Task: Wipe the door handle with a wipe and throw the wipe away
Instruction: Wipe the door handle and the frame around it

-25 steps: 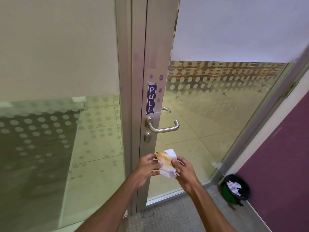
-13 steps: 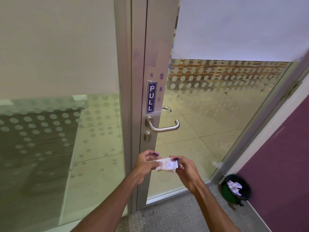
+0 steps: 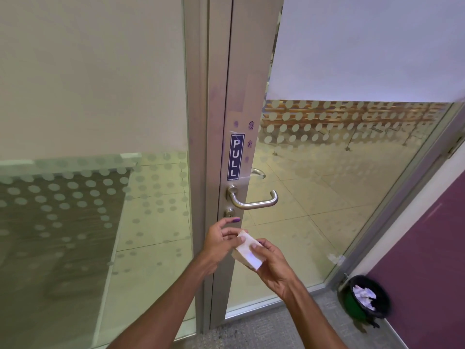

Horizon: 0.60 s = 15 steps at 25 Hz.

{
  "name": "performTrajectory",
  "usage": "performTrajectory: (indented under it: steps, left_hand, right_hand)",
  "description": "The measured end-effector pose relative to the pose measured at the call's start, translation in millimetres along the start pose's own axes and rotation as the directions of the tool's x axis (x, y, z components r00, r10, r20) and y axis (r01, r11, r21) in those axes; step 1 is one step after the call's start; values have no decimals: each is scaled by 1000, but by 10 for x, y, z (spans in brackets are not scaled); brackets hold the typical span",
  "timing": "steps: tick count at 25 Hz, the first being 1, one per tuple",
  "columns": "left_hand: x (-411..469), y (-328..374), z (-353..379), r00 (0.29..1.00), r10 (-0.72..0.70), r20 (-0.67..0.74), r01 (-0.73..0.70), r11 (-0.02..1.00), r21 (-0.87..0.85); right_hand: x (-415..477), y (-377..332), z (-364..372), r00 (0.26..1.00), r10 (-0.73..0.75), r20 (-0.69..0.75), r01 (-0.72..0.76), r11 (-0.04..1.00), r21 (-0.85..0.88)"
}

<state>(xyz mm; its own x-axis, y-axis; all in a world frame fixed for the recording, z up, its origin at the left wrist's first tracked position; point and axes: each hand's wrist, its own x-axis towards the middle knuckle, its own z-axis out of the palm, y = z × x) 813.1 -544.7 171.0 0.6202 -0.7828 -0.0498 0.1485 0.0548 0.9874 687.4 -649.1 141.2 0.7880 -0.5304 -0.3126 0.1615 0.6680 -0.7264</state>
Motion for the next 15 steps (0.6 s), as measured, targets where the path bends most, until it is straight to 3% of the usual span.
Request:
performTrajectory:
  steps: [2, 3, 4, 6, 8, 9, 11, 13, 15]
  left_hand:
    - [20, 130, -6, 972, 219, -85, -194, 951, 240]
    - [36, 219, -20, 914, 389, -116, -309, 853, 421]
    - [63, 323, -42, 815, 570, -106, -403, 688, 604]
    - [179, 602, -91, 544, 839, 16, -463, 284, 839]
    - [359, 990, -115, 337, 932, 133, -374, 3, 928]
    - [456, 1210, -120, 294, 938, 181, -292, -92, 952]
    - [629, 1614, -130, 291, 923, 250, -118, -225, 967]
    - [775, 1917, -149, 312, 911, 269, -20, -277, 961]
    - [892, 2112, -169, 315, 912, 263, 32, -287, 957]
  right_hand:
    - [27, -52, 146, 999, -37, 13, 36, 997, 72]
    - [45, -97, 241, 998, -67, 22, 64, 994, 86]
    - [55, -149, 344, 994, -100, 35, 97, 991, 87]
    - [76, -300, 586, 981, -183, 67, 177, 980, 86]
    - [101, -497, 841, 954, -286, 91, 278, 956, 97]
    - [116, -601, 968, 931, -350, 101, 343, 936, 81]
    - [166, -808, 1188, 868, -490, 75, 495, 865, -80]
    - [239, -992, 1369, 773, -635, 9, 605, 733, -311]
    - [308, -1144, 1521, 668, -744, -19, 683, 623, -381]
